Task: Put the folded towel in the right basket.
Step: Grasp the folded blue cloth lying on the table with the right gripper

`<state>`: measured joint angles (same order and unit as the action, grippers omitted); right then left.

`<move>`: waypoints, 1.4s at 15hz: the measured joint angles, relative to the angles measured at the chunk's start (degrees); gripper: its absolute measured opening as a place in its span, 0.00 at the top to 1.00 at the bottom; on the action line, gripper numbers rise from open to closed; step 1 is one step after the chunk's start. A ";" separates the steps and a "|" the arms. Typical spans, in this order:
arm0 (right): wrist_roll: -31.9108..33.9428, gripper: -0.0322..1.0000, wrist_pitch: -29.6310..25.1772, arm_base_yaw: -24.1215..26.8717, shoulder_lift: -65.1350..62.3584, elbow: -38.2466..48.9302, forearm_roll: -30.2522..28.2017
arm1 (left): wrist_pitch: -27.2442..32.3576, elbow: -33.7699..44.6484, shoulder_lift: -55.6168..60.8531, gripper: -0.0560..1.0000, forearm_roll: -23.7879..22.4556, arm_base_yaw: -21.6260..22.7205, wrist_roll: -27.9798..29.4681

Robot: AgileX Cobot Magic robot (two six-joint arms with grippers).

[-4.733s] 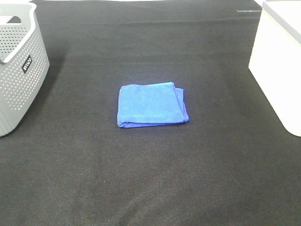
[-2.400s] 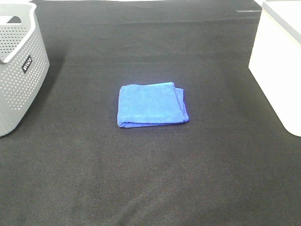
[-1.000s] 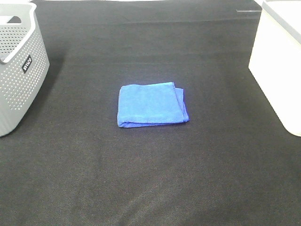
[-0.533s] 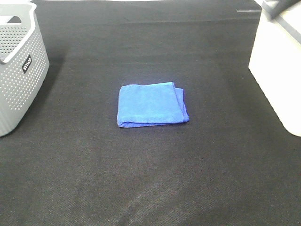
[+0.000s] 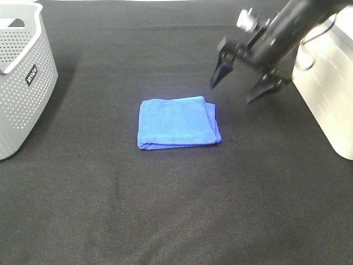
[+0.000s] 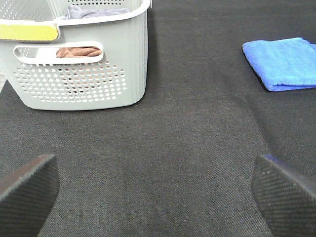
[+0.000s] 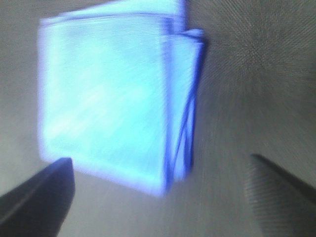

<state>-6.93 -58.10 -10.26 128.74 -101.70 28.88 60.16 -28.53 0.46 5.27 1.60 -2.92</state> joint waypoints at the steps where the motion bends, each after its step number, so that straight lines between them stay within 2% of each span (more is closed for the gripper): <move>1: 0.00 0.09 0.00 0.00 2.75 -1.66 0.00 | 0.00 0.00 0.00 0.01 0.00 0.00 0.00; 4: -0.06 0.09 0.00 0.00 9.00 -6.13 0.40 | 0.00 0.00 0.00 0.01 0.00 0.00 0.00; 12: 0.00 0.10 1.03 -0.74 12.66 -8.08 2.41 | 0.00 0.00 0.00 0.01 0.00 0.00 0.00; 13: 0.00 0.11 1.60 -2.18 13.41 -8.42 3.27 | 0.00 0.00 0.00 0.01 0.00 0.00 0.00; 17: 0.00 0.16 6.76 -12.61 17.07 -9.57 12.95 | 0.00 0.00 0.00 0.01 0.00 0.00 0.00; 18: 0.00 0.22 7.85 -14.32 17.36 -9.57 13.69 | 0.00 0.00 0.00 0.01 0.00 0.00 0.00; 20: 0.00 0.59 8.14 -15.30 18.11 -10.26 14.04 | 0.00 0.00 0.00 0.01 0.00 0.00 0.00; 21: 0.00 0.71 6.99 -15.30 18.51 -11.57 13.35 | 0.00 0.00 0.00 0.01 0.00 0.00 0.00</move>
<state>-6.93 -51.11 -25.55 147.25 -113.27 42.23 60.16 -28.53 0.46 5.27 1.60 -2.92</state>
